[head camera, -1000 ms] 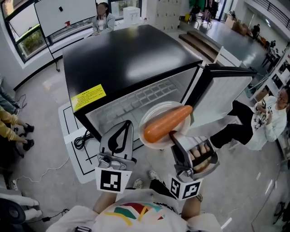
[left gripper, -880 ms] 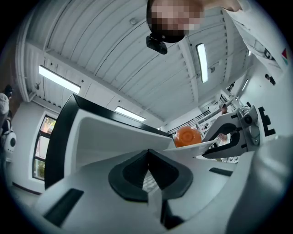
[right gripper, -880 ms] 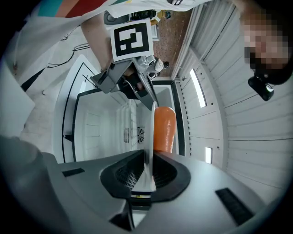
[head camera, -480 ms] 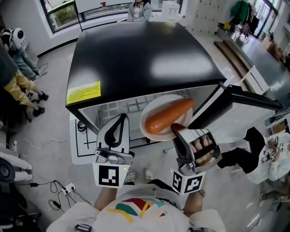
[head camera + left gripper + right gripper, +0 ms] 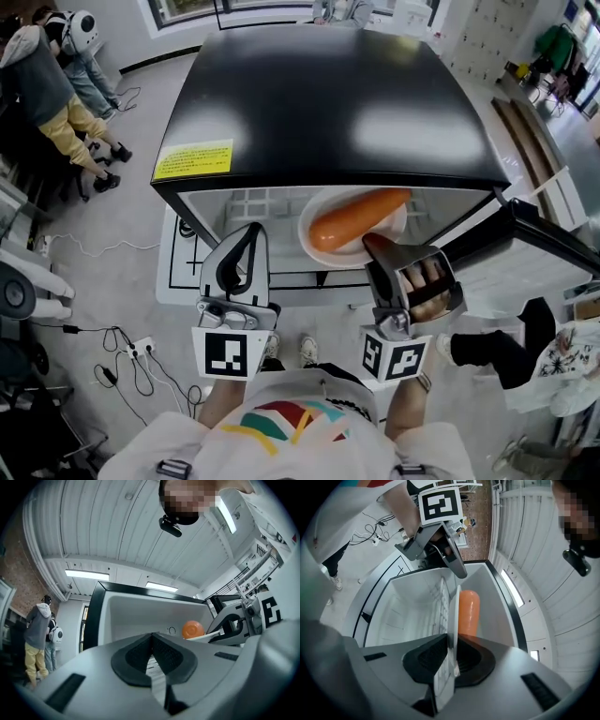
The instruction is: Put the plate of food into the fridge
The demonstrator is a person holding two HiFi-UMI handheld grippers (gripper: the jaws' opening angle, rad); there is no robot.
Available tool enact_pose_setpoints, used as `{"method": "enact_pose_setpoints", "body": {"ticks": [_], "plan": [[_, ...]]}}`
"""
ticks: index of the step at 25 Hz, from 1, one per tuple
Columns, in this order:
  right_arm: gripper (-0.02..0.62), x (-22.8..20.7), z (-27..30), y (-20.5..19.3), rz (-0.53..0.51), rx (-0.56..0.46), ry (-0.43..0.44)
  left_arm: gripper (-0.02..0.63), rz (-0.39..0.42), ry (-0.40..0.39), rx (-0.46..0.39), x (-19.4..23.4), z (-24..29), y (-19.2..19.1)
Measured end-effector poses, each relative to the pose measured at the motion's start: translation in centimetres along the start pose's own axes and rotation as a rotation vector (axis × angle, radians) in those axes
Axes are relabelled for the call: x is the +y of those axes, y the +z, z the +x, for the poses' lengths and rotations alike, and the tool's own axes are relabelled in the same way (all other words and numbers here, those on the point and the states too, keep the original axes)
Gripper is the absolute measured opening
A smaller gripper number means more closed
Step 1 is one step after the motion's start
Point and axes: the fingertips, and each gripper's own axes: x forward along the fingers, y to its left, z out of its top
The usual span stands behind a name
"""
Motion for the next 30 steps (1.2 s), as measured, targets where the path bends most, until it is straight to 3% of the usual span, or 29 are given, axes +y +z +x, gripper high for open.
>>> {"method": "enact_pose_setpoints", "body": {"ticks": [12,30], "plan": [[0.040,0.4,3.3,0.7,-0.012,-0.018,0.051,0.008,-0.011,0.048,0.015,1.6,-0.8,-0.5],[0.048,0.5,8.4,0.2,0.024,0.077,0.143,0.008,-0.044,0.005,-0.002,3.1,-0.1,-0.7]]}}
